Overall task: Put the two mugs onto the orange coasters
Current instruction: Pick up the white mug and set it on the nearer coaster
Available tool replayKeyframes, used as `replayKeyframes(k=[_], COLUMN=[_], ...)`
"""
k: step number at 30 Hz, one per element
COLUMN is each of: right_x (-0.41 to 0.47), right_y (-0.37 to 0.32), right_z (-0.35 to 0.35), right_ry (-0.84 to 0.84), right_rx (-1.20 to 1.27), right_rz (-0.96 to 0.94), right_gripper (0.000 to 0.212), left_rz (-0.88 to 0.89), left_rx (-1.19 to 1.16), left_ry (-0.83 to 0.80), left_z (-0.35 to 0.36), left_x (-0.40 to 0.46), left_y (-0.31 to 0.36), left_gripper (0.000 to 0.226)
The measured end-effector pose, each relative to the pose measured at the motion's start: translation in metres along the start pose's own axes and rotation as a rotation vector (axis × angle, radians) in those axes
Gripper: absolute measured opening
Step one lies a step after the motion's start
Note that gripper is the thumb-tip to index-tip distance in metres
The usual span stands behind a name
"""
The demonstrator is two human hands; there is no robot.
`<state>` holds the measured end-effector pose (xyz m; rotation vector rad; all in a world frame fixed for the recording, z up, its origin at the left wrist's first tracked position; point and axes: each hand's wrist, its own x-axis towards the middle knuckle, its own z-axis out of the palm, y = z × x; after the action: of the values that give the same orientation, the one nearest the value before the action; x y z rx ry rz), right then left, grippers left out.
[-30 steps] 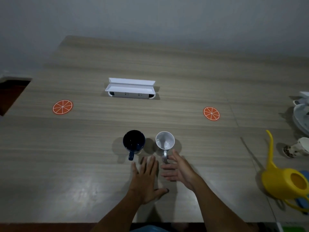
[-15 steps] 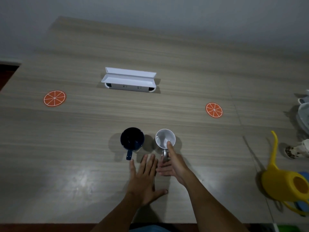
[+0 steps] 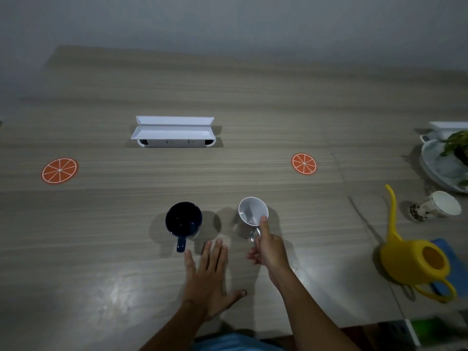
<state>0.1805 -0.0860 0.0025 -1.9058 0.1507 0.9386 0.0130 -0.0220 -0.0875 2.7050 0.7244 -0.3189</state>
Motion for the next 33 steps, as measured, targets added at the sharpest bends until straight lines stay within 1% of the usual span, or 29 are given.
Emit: replayKeyframes(k=[2,4,7,12,21,24,28,33], right_x=[-0.003,-0.003,-0.002,0.008,0.057,0.082,0.119,0.154], right_y=[0.002,0.0,-0.002,-0.01,-0.033,-0.044,-0.06,-0.073], right_z=[-0.015,-0.014,-0.025,-0.048,-0.094,-0.106,-0.115,-0.117], right_ry=[0.034,0.043,0.058,0.088,0.229,0.283,0.32,0.3], right_rx=[0.047,0.043,0.053,0.105,0.155,0.138,0.158,0.235], right_rz=[-0.005,-0.002,-0.003,-0.018,-0.041,-0.06,-0.063,-0.042], right_gripper=[0.069,0.068,0.068,0.067,0.068,0.065,0.059,0.058], left_rz=[0.036,0.003,0.021,0.068,0.093,0.041,-0.015,-0.003], left_rx=[0.023,-0.002,-0.043,-0.034,-0.015,-0.032,0.011,0.031], left_ry=[0.023,0.036,0.025,0.002,-0.039,-0.049,0.049,0.068], left_z=[-0.003,-0.004,-0.018,-0.031,-0.049,-0.056,-0.046,-0.039], left_x=[0.006,0.008,0.02,0.053,0.143,0.177,0.203,0.211], left_y=[0.009,0.007,0.018,0.04,0.074,0.091,0.1,0.101], left_gripper=[0.115,0.111,0.11,0.11,0.117,0.119,0.114,0.112])
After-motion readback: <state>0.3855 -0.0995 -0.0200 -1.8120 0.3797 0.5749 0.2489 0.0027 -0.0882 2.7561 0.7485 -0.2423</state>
